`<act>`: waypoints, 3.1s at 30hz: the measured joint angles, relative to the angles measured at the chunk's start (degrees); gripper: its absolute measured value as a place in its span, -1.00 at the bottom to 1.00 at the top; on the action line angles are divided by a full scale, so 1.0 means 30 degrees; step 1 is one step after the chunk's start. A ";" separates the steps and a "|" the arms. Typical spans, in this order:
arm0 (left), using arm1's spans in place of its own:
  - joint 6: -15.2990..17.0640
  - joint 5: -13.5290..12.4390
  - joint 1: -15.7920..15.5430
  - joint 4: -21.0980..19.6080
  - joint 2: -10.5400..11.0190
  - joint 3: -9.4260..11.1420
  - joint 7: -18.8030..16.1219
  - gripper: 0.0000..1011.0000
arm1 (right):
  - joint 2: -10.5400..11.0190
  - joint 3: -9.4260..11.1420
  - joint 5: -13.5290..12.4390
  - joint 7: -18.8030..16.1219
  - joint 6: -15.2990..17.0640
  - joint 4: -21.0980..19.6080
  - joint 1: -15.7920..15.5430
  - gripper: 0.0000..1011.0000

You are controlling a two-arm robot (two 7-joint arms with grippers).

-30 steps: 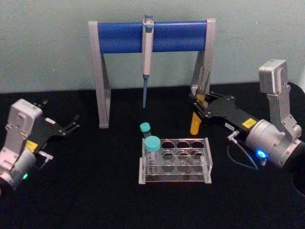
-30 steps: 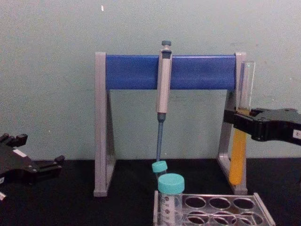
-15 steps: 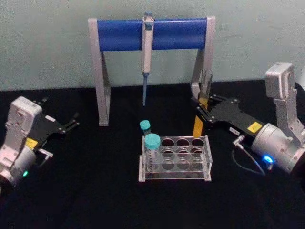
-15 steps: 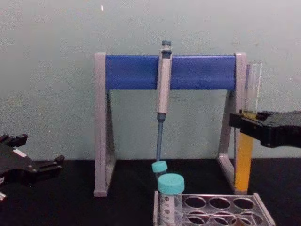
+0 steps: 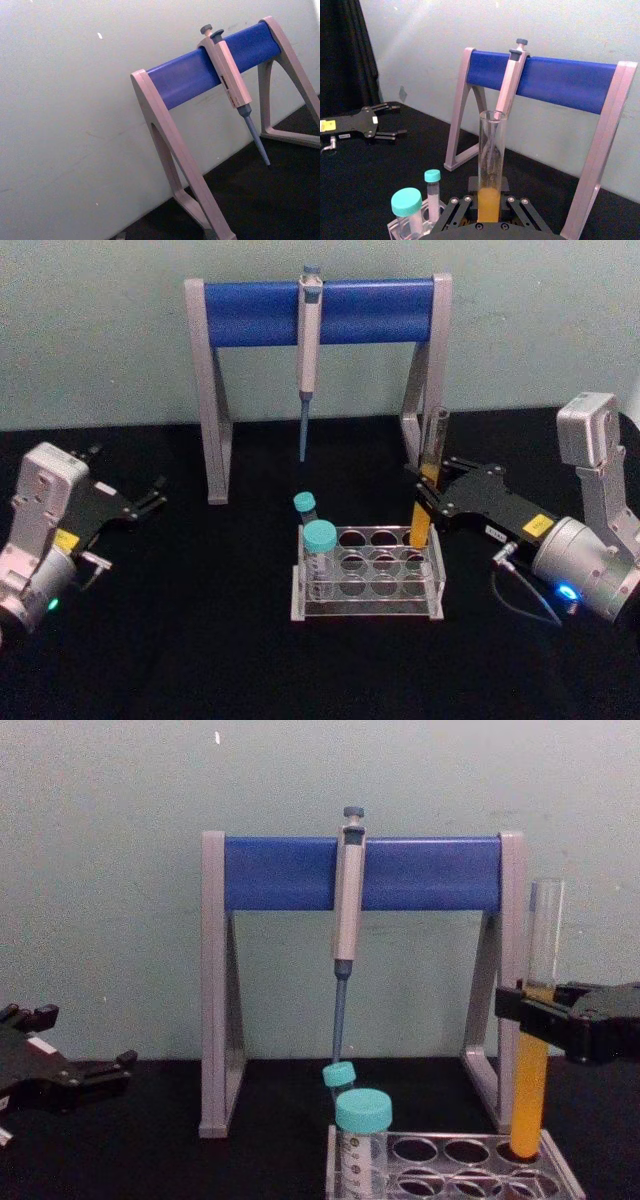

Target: Pick up the test tube from the test tube rack, shake it, then place it back into the test tube rack.

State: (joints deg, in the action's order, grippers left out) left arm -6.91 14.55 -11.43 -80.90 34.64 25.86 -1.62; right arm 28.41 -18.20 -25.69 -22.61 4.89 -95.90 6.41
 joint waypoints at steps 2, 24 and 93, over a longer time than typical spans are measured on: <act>0.0000 0.0001 0.0000 0.0000 0.0000 0.0001 0.0000 0.98 | -0.0044 -0.0021 0.0041 0.0042 0.0000 0.0048 -0.0014 -0.55; 0.0000 0.0000 0.0000 0.0000 0.0001 0.0000 0.0000 0.98 | -0.0474 0.0006 0.0292 0.0203 -0.0153 0.0671 0.0189 -0.55; 0.0000 0.0000 0.0000 0.0000 0.0001 0.0000 0.0000 0.98 | -0.1174 -0.0795 0.0871 -0.0028 0.0472 0.3171 0.0984 -0.55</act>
State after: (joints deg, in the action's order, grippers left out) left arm -6.91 14.55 -11.43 -80.90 34.65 25.86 -1.62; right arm 24.89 -20.58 -23.08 -22.70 6.31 -86.39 9.36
